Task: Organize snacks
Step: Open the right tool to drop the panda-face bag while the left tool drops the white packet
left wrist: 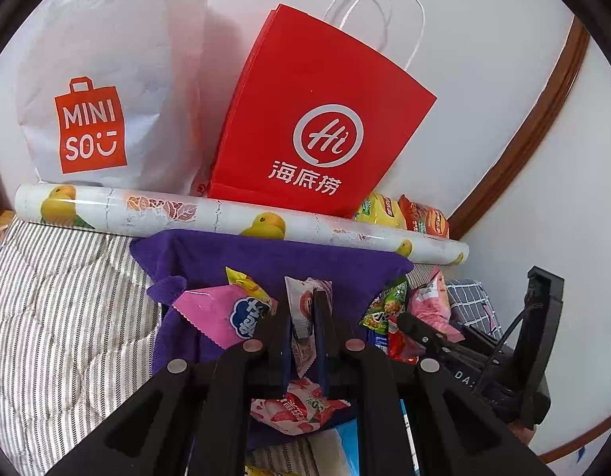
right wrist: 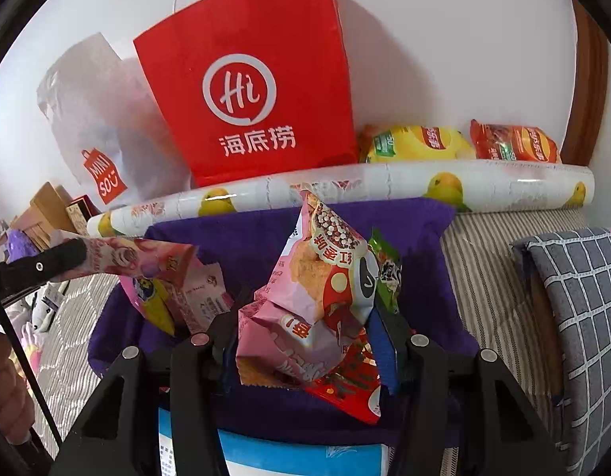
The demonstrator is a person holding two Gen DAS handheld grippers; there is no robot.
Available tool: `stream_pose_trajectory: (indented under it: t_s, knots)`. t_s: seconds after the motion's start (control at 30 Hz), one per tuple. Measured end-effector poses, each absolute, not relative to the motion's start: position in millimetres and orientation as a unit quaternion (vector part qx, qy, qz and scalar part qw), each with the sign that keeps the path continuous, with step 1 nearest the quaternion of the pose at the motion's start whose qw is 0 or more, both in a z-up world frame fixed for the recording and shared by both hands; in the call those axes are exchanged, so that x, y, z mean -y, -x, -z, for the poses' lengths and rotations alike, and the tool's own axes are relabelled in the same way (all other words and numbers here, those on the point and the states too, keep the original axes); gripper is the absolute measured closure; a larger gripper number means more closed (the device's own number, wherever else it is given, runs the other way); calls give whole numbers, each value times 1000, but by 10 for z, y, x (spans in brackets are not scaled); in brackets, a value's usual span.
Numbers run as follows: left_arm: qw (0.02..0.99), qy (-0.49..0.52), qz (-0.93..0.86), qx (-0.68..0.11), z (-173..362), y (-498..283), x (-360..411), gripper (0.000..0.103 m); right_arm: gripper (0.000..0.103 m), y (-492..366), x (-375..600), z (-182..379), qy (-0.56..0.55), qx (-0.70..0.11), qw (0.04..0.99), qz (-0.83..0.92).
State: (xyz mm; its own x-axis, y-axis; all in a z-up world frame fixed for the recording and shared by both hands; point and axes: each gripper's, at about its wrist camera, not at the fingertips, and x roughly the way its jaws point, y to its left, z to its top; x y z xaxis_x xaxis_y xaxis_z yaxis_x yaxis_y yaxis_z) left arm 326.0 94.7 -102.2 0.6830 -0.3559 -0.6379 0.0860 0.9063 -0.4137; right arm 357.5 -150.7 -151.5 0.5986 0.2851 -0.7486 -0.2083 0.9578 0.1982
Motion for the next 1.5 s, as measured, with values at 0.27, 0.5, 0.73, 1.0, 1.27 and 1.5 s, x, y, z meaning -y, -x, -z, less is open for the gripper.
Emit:
stream_pose_trajectory:
  t_s: [0.27, 0.5, 0.73, 1.0, 1.27, 1.5]
  knots:
    - [901, 181, 126, -373, 999, -3239, -941, 93, 49, -3599, 1475, 1608, -31, -444, 886, -131]
    - [901, 184, 124, -373, 998, -3236, -950, 93, 49, -3605, 1465, 1634, -25, -451, 882, -131]
    - [900, 193, 126, -370, 994, -3227, -988, 93, 48, -3618, 1424, 1658, -14, -457, 879, -138]
    - [893, 213, 140, -372, 1062, -3250, -975, 93, 33, -3589, 1420, 1637, -20, -460, 873, -159]
    - [883, 205, 158, -392, 1186, -3282, -762, 93, 28, -3503, 1454, 1504, -27, -438, 882, -173]
    - [869, 202, 154, -425, 1332, -3337, -681, 93, 28, -3470, 1584, 1417, -46, -420, 891, -167]
